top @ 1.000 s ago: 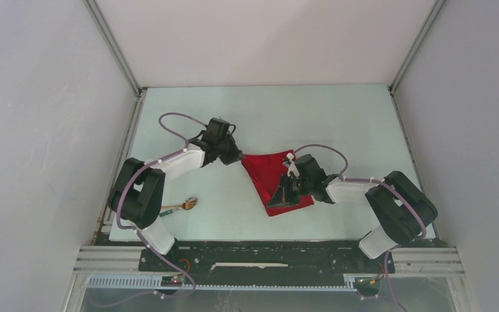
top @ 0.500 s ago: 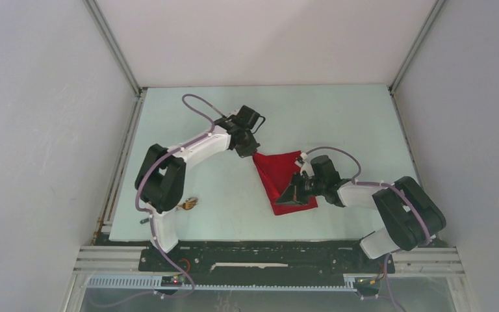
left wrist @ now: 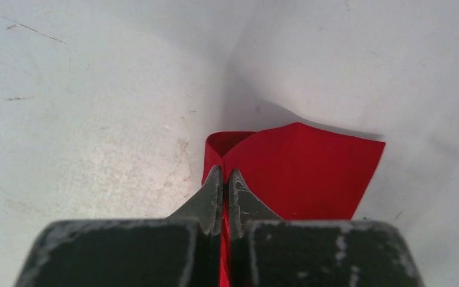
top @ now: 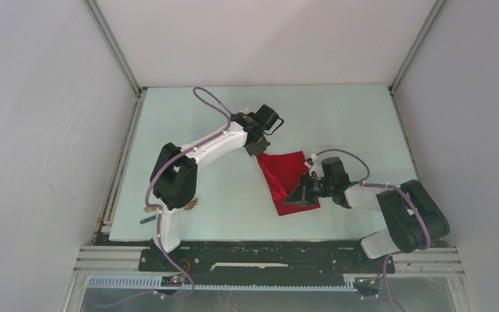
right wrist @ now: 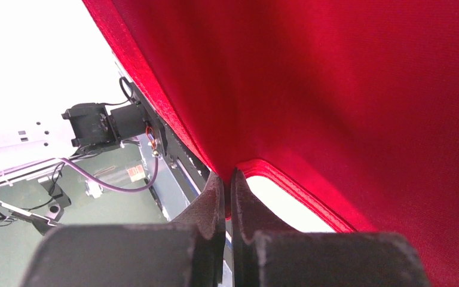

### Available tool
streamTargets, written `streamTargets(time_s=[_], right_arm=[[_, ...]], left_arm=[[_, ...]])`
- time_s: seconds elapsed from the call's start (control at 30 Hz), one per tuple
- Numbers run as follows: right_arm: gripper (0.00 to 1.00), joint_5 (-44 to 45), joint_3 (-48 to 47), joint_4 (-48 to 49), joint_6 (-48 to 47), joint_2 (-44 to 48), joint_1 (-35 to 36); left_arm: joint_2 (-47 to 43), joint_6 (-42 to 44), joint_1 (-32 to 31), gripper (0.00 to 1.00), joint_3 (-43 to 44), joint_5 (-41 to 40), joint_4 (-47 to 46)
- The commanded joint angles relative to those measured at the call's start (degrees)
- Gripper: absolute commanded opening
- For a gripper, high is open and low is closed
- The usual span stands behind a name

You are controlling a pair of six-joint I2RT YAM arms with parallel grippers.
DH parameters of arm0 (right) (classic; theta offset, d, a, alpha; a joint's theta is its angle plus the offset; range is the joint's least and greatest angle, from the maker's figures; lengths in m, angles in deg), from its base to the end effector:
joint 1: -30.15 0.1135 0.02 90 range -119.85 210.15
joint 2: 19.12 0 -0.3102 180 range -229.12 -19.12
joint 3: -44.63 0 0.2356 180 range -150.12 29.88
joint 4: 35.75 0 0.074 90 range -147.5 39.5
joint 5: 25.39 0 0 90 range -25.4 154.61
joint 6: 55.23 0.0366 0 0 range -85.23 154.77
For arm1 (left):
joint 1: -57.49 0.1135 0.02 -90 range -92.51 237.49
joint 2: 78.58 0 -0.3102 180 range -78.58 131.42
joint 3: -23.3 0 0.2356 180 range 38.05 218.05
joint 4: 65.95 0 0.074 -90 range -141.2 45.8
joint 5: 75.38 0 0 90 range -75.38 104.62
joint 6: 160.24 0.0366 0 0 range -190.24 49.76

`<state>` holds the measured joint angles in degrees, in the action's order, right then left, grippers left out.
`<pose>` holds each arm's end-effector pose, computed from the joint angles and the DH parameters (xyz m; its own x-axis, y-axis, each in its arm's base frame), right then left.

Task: Fold the napkin into a case and place the utensils inside
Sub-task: Fold the lower triangle-folded napkin at the center of the board.

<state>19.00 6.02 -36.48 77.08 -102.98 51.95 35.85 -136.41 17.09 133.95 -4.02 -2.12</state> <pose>0.1963 0.1067 0.1830 -0.9790 0.1156 -0.1680 -0.0836 0.5237 0.8478 0.3311 -0.2664 0.2799 -0.7614 -0.4901 -0.4242 -0.4334 0.8716 -0.2290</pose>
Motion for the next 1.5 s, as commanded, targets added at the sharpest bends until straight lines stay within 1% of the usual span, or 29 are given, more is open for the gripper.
streamTargets(time_s=[0.0,0.13,0.23,0.43,0.57,0.63,0.8,1.0,1.2,1.47], right_arm=[[0.0,-2.8,2.1,-3.1,-2.1,1.3,-0.5],[0.0,-2.3,2.9,-4.9,-3.4,2.1,-0.8],[0.0,-1.5,3.6,-6.4,-4.4,3.2,-1.0],[0.0,0.4,3.9,-9.9,-6.6,4.1,-1.6],[0.0,3.0,3.9,-13.5,-8.4,5.6,-1.7],[0.0,4.0,3.9,-15.1,-8.9,5.8,-1.7],[0.0,5.0,3.7,-16.4,-9.1,6.0,-1.7],[0.0,6.9,3.4,-17.7,-9.6,6.6,-1.8],[0.0,9.7,1.7,-21.0,-10.7,8.3,-1.9],[0.0,10.2,-0.1,-22.1,-12.2,5.5,-2.1]], left_arm=[[2.2,-4.5,-1.5,0.0,7.3,-10.3,1.6],[7.0,-2.8,-2.3,0.0,12.9,-9.6,3.4],[9.4,-1.2,-3.3,0.0,15.5,-9.0,3.1],[11.7,4.6,-4.4,0.0,16.6,-4.7,-3.7],[11.5,8.7,-5.7,0.0,16.3,-5.1,-8.0],[11.7,9.7,-6.0,0.0,15.8,-4.0,-10.2],[13.1,10.0,-6.1,0.0,15.7,-0.5,-12.7],[14.1,10.3,-5.7,0.0,15.6,0.1,-13.1],[13.8,10.2,-4.4,0.0,13.6,0.2,-13.9],[12.8,8.7,-3.6,0.0,11.2,-0.2,-14.2]])
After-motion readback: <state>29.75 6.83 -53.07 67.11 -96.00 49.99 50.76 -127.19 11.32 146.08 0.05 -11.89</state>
